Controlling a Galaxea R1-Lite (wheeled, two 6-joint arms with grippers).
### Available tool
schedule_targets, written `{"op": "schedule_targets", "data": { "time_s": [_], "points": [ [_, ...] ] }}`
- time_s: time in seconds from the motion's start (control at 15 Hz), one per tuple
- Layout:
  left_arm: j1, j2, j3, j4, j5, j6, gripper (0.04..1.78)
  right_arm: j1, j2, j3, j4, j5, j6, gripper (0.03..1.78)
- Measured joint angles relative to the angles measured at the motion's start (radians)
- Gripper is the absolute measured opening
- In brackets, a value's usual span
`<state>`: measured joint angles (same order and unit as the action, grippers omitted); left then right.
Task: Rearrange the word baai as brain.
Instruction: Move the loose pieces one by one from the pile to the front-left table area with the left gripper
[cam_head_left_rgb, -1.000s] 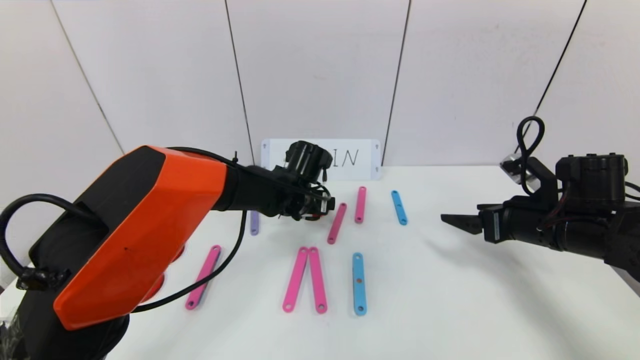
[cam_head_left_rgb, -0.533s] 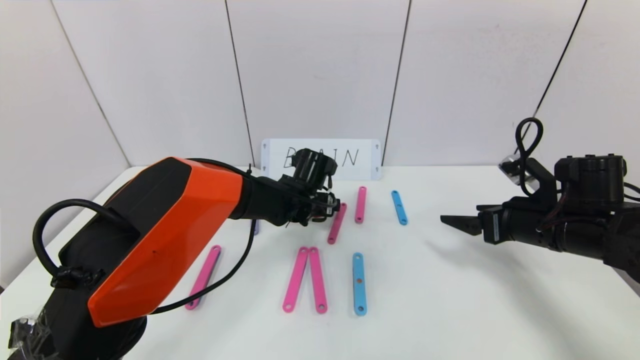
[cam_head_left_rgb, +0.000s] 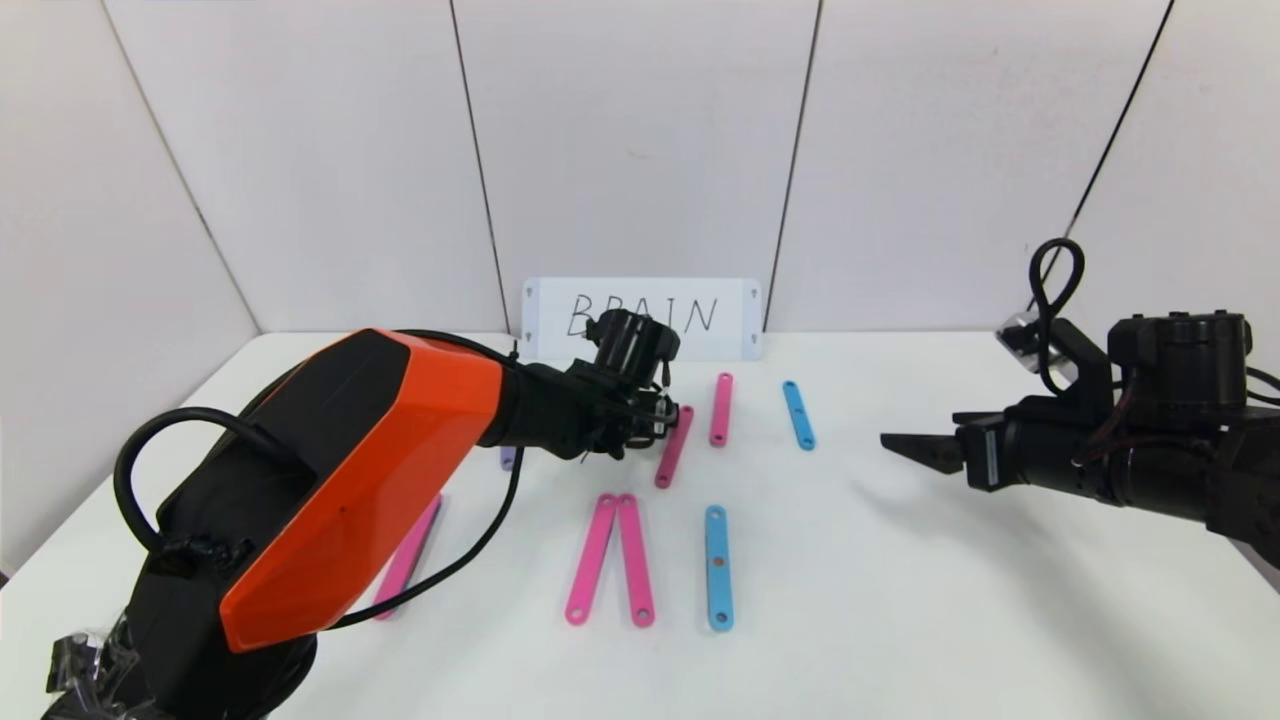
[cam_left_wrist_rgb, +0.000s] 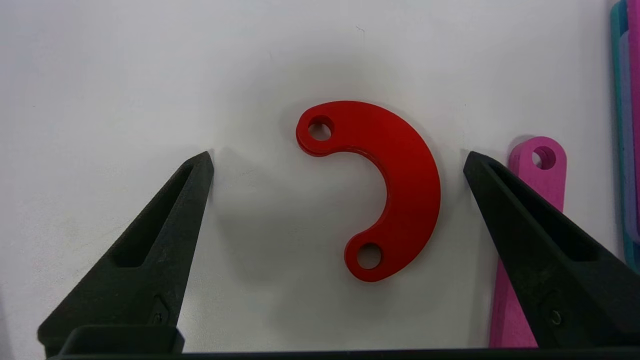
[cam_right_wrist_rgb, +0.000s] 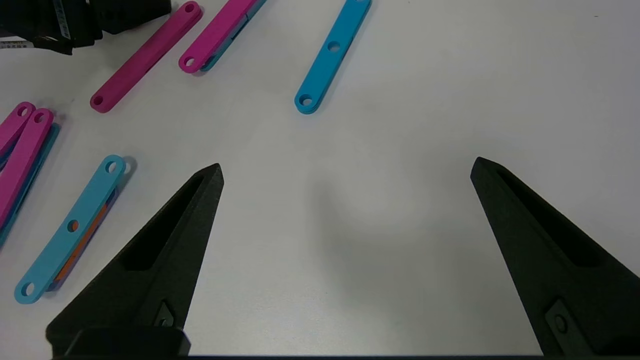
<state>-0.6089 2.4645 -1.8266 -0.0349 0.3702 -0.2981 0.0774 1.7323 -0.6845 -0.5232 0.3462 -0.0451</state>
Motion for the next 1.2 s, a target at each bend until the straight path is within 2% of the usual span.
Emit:
{"op": "schedule_targets", "data": {
  "time_s": [0.6, 0.73, 0.93, 1.2],
  "points": [
    [0.0, 0.005, 0.001, 0.0, 0.017, -0.001, 1.74, 0.008, -0.001, 0.006, 0.0, -0.007, -0.001, 1.73],
    [-0.001, 0.005, 0.003, 0.001, 0.029, -0.003, 1.68, 0.008, -0.001, 0.007, 0.0, -0.007, -0.001, 1.73],
    [-0.006, 0.003, 0.011, 0.006, 0.037, -0.004, 1.39, 0.008, -0.001, 0.007, 0.0, -0.007, -0.001, 1.73],
    [-0.006, 0.0, 0.012, 0.011, 0.037, -0.005, 0.69, 0.008, -0.001, 0.007, 0.0, -0.007, -0.001, 1.73]
  ]
}}
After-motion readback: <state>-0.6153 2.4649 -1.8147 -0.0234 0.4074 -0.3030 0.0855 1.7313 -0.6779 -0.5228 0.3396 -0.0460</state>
